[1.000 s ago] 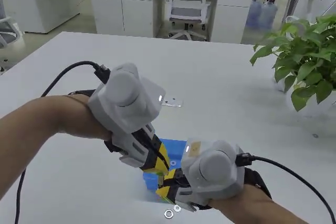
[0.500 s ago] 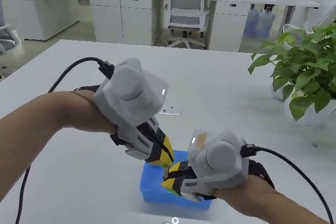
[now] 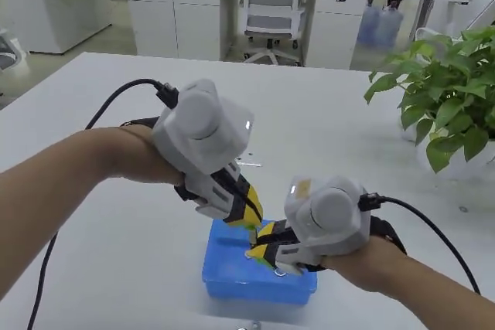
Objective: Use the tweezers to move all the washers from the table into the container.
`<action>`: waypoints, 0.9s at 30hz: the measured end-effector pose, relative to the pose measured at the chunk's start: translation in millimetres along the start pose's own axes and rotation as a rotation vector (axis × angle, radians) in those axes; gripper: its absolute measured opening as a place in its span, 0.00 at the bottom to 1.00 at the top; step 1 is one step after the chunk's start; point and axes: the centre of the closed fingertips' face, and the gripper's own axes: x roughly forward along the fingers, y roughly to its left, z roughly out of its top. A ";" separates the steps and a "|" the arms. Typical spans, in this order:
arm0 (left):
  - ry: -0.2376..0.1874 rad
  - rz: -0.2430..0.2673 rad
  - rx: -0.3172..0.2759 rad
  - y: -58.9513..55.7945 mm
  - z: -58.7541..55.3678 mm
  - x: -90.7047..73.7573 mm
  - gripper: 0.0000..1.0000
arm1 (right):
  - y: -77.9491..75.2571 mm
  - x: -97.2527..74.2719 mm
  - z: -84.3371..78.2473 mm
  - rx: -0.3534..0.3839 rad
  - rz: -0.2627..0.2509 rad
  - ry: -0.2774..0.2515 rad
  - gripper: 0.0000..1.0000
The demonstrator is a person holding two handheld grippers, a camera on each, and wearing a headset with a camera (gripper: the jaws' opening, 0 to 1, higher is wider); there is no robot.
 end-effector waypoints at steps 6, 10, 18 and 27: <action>0.006 0.003 -0.006 6.7 -8.8 9.7 0.06 | -6.8 8.8 -10.1 0.006 0.004 0.003 0.09; 0.011 0.002 -0.019 11.0 -18.5 16.4 0.06 | -10.1 16.8 -18.1 0.005 0.015 0.008 0.09; 0.015 -0.003 -0.042 15.9 -32.2 29.3 0.06 | -13.1 28.0 -32.6 0.014 0.038 0.020 0.09; 0.019 -0.008 -0.049 18.0 -40.2 39.2 0.06 | -15.1 35.1 -41.9 0.015 0.048 0.034 0.09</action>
